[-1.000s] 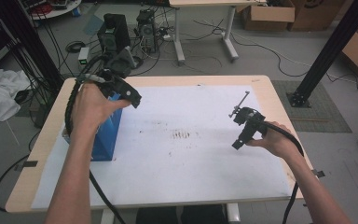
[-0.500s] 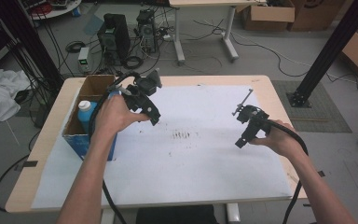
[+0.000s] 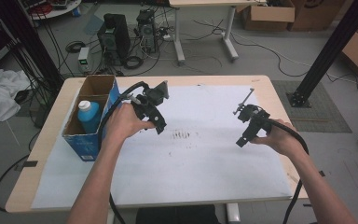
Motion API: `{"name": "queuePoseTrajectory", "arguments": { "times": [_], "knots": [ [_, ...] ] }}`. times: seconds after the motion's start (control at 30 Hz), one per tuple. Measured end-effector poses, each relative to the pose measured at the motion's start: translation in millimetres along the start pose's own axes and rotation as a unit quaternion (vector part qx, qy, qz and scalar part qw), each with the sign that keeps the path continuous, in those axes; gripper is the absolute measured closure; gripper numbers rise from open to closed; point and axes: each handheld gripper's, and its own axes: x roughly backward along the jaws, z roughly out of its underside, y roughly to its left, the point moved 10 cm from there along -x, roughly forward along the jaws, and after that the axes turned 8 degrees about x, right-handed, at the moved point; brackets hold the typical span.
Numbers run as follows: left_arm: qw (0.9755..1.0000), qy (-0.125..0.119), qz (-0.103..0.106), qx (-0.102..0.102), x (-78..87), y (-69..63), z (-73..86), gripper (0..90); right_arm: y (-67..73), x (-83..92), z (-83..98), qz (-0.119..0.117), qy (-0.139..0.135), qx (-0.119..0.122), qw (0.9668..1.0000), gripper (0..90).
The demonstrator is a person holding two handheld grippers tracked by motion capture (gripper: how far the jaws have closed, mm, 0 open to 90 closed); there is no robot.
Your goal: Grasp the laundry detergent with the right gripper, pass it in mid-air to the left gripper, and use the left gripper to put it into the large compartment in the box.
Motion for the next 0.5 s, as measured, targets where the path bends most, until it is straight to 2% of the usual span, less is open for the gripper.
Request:
{"name": "queuePoseTrajectory", "arguments": {
  "times": [0.3,0.5],
  "knots": [
    [0.9999,0.011,0.008,-0.003,-12.7,-3.5,2.9,16.3,-1.5,0.6,1.8,0.000,0.003,-0.002,1.0000,18.0],
    [0.9999,0.009,0.010,-0.003,-13.0,-4.7,2.2,16.3,-1.2,-0.3,1.2,0.000,0.003,0.000,1.0000,18.1]
  ]
}}
